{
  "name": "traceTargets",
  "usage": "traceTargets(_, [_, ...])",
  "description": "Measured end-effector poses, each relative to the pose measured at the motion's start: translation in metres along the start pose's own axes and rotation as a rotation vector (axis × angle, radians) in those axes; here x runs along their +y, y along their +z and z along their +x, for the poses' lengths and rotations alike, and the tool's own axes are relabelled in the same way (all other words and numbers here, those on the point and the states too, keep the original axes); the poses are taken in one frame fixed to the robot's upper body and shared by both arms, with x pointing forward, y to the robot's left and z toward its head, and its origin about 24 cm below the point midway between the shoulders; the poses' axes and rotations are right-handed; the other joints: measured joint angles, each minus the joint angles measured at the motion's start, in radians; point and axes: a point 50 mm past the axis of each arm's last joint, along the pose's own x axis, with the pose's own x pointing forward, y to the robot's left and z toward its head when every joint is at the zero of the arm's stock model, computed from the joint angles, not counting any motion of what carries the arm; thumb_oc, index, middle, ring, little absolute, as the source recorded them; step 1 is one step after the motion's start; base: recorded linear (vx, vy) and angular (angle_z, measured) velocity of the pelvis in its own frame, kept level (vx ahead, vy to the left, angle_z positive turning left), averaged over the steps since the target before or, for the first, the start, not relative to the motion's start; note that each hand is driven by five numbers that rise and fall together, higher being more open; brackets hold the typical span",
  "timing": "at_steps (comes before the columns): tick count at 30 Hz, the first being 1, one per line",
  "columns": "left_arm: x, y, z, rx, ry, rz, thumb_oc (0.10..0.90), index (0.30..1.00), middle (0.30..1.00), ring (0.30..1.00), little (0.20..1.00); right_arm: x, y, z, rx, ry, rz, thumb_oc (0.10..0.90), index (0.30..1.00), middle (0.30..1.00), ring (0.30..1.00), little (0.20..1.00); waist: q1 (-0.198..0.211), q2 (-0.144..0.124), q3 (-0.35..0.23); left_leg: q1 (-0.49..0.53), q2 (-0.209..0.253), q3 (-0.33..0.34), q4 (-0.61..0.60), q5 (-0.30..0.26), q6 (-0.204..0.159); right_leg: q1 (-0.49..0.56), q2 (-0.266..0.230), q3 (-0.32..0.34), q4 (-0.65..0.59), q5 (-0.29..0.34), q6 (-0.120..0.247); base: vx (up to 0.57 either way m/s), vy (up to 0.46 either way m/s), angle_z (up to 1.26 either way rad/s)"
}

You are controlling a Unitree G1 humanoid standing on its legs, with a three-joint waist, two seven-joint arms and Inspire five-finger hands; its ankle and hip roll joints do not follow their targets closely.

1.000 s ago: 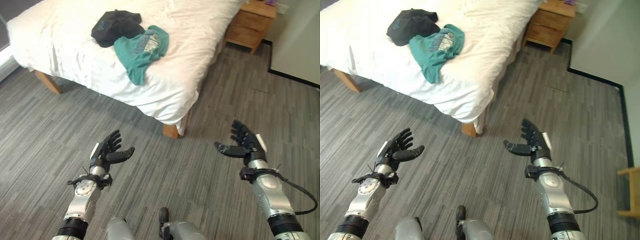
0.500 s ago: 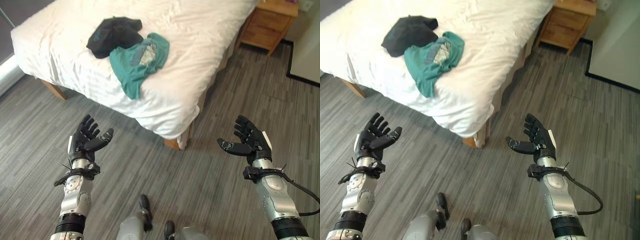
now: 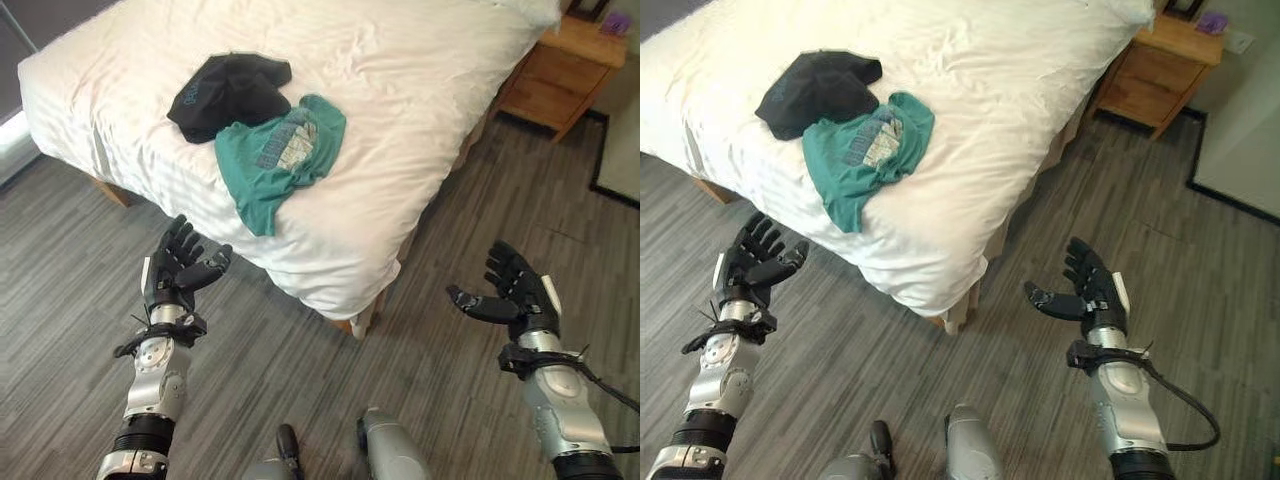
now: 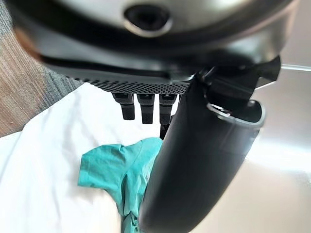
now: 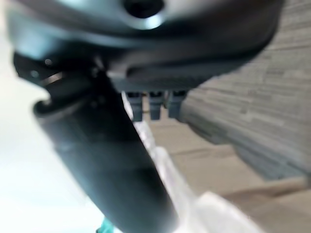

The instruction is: Pick up bed clothes into laundry basket.

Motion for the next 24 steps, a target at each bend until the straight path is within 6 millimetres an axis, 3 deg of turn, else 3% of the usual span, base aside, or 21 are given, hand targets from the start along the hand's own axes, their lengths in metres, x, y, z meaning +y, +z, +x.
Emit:
traceTargets(1, [-0.003, -0.001, 0.001, -0.001, -0.006, -0.010, 0.800, 0.900, 0.900, 0.900, 0.900, -0.004, -0.008, -0.008, 0.025, -0.017, 0.017, 0.800, 0.900, 0.900, 0.900, 0.900, -0.006, -0.021, -0.002, 0.029, -0.010, -0.028, -0.014, -0.006, -0.042, 0.043, -0.010, 0.008, -0.027, 0.114, 0.003, 0.12, -0.071, 1.07])
traceTargets(2, [-0.007, -0.017, -0.010, 0.044, -0.001, -0.046, 0.800, 0.900, 0.900, 0.900, 0.900, -0.010, -0.018, -0.019, 0.065, -0.044, 0.034, 0.800, 0.900, 0.900, 0.900, 0.900, -0.004, -0.003, -0.018, 0.049, 0.022, -0.038, -0.023, -0.009, -0.059, 0.070, 0.021, -0.018, -0.029, 0.185, -0.045, 0.12, -0.085, 0.83])
traceTargets(5, [-0.002, -0.041, -0.032, 0.117, 0.042, -0.093, 0.800, 0.900, 0.900, 0.900, 0.900, -0.008, -0.016, -0.018, 0.053, -0.040, 0.051, 0.800, 0.900, 0.900, 0.900, 0.900, 0.008, 0.042, -0.053, 0.037, 0.035, -0.010, -0.028, -0.012, -0.064, 0.131, 0.079, -0.059, -0.138, 0.224, -0.090, 0.05, -0.066, 0.32])
traceTargets(6, [0.011, -0.040, -0.036, 0.112, 0.096, -0.099, 0.800, 0.900, 0.900, 0.900, 0.900, -0.020, -0.003, -0.013, -0.024, -0.125, 0.086, 0.800, 0.900, 0.900, 0.900, 0.900, 0.023, 0.012, -0.054, 0.051, -0.016, -0.016, -0.051, -0.019, -0.058, 0.167, 0.065, -0.066, -0.180, 0.234, -0.088, 0.01, -0.071, 0.06])
traceTargets(10, [0.023, -0.031, -0.047, 0.067, 0.138, -0.062, 0.800, 0.900, 0.900, 0.900, 0.900, -0.005, -0.022, -0.022, 0.053, -0.064, 0.120, 0.800, 0.900, 0.900, 0.900, 0.900, 0.030, -0.016, -0.070, 0.021, -0.001, -0.024, -0.051, -0.014, -0.064, 0.141, 0.065, -0.106, -0.179, 0.230, -0.083, -0.03, -0.020, 0.08])
traceTargets(12, [0.034, -0.028, -0.049, 0.051, 0.217, -0.074, 0.800, 0.900, 0.900, 0.900, 0.900, 0.014, -0.022, -0.016, 0.058, 0.002, 0.134, 0.800, 0.900, 0.900, 0.900, 0.900, 0.067, -0.032, -0.079, 0.017, 0.001, 0.005, -0.050, -0.012, -0.066, 0.111, 0.073, -0.089, -0.178, 0.251, -0.102, -0.01, -0.021, -0.27])
traceTargets(19, [0.033, -0.023, -0.044, 0.030, 0.226, -0.112, 0.800, 0.900, 0.900, 0.900, 0.900, 0.003, -0.015, -0.014, 0.028, -0.051, 0.141, 0.800, 0.900, 0.900, 0.900, 0.900, 0.077, -0.031, -0.078, -0.012, 0.019, -0.064, -0.001, -0.015, -0.079, 0.145, 0.079, -0.149, -0.178, 0.222, -0.100, 0.00, -0.104, 0.29])
traceTargets(20, [0.029, -0.017, -0.036, 0.005, 0.214, -0.137, 0.800, 0.900, 0.900, 0.900, 0.900, 0.003, -0.016, -0.013, 0.029, -0.062, 0.149, 0.800, 0.900, 0.900, 0.900, 0.900, 0.079, -0.058, -0.049, -0.105, 0.005, -0.077, 0.208, -0.056, -0.130, 0.143, 0.064, -0.155, -0.135, 0.191, -0.143, -0.06, -0.028, 0.44])
traceTargets(21, [0.027, -0.014, -0.032, -0.011, 0.211, -0.164, 0.800, 0.900, 0.900, 0.900, 0.900, 0.006, -0.017, -0.013, 0.030, -0.055, 0.151, 0.800, 0.900, 0.900, 0.900, 0.900, 0.089, -0.086, -0.027, -0.161, -0.004, -0.086, 0.357, -0.052, -0.137, 0.148, 0.052, -0.153, -0.108, 0.171, -0.148, 0.00, 0.019, 0.26])
traceTargets(23, [0.026, -0.015, -0.032, -0.030, 0.249, -0.234, 0.800, 0.900, 0.900, 0.900, 0.900, 0.010, -0.010, -0.007, 0.001, -0.040, 0.160, 0.800, 0.900, 0.900, 0.900, 0.900, 0.101, -0.115, -0.012, -0.273, 0.001, -0.132, 0.616, -0.019, -0.161, 0.132, 0.039, -0.110, -0.045, 0.136, -0.161, 0.08, 0.121, -0.23])
traceTargets(24, [0.028, -0.014, -0.033, -0.043, 0.266, -0.258, 0.800, 0.900, 0.900, 0.900, 0.900, 0.013, -0.006, -0.004, -0.015, -0.037, 0.169, 0.800, 0.900, 0.900, 0.900, 0.900, 0.105, -0.116, -0.012, -0.307, 0.011, -0.137, 0.683, -0.010, -0.149, 0.131, 0.039, -0.097, -0.035, 0.131, -0.170, 0.08, 0.136, -0.62])
